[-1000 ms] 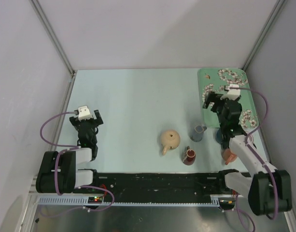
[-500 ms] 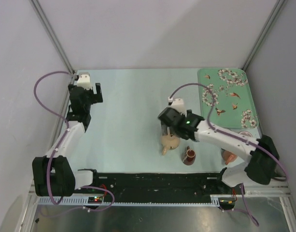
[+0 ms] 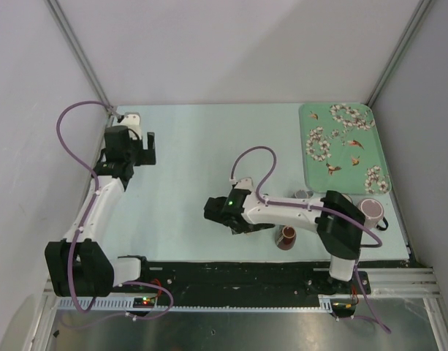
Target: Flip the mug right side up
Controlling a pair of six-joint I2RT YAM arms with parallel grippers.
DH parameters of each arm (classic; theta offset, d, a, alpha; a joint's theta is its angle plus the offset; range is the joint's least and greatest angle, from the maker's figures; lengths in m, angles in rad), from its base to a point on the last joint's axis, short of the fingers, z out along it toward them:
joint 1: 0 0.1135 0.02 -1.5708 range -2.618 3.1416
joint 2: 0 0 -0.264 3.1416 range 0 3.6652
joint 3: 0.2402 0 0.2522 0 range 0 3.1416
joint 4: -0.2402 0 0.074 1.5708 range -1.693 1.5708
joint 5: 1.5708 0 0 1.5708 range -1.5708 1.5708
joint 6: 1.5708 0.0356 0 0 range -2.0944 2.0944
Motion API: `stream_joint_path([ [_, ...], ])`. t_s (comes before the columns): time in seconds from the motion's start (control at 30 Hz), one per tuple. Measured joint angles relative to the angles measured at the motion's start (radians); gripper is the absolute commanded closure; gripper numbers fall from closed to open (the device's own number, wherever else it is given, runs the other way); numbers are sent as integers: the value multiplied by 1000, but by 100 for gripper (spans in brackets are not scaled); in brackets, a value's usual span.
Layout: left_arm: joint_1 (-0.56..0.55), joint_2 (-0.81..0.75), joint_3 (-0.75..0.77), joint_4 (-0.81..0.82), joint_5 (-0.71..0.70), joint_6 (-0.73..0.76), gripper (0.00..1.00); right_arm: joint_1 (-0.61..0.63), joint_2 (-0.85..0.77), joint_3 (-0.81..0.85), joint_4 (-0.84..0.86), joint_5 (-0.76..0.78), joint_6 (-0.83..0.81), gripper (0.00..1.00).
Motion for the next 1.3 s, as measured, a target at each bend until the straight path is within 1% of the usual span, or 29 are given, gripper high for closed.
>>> stream_joint_path([
  [0.07,0,0,0,-17,8,-2,2,-7,36,0,5,-1,3,17],
  [0.13,0,0,0,-24,20,-4,2,-20,61,0,21,-2,-4,27],
  [0.2,0,0,0,-29,33,-8,2,-38,76,0,39,0,-13,34],
  [0.33,0,0,0,-38,49,-11,2,-68,84,-10,80,-2,-32,45],
  [0.5,0,0,0,-42,65,-11,2,-99,84,-90,182,-17,-56,50],
  [0.63,0,0,0,-44,75,-11,2,-119,80,-148,241,-35,-65,56],
  [0.87,0,0,0,-48,95,-10,2,-147,59,-190,311,-35,-107,61],
  [0.93,0,0,0,-48,108,-10,2,-156,59,-191,327,-34,-122,65],
  [1.0,0,0,0,-51,116,-10,3,-166,55,-191,345,-33,-140,75],
  [1.03,0,0,1,-53,118,-10,4,-170,53,-192,354,-34,-149,83],
  [1.1,0,0,5,-58,133,-10,6,-178,50,-195,370,-33,-169,94],
  [1.17,0,0,7,-60,148,-10,7,-186,42,-199,386,-34,-191,99],
  [1.3,-2,0,13,-81,207,-10,10,-206,14,-206,416,-46,-236,100],
])
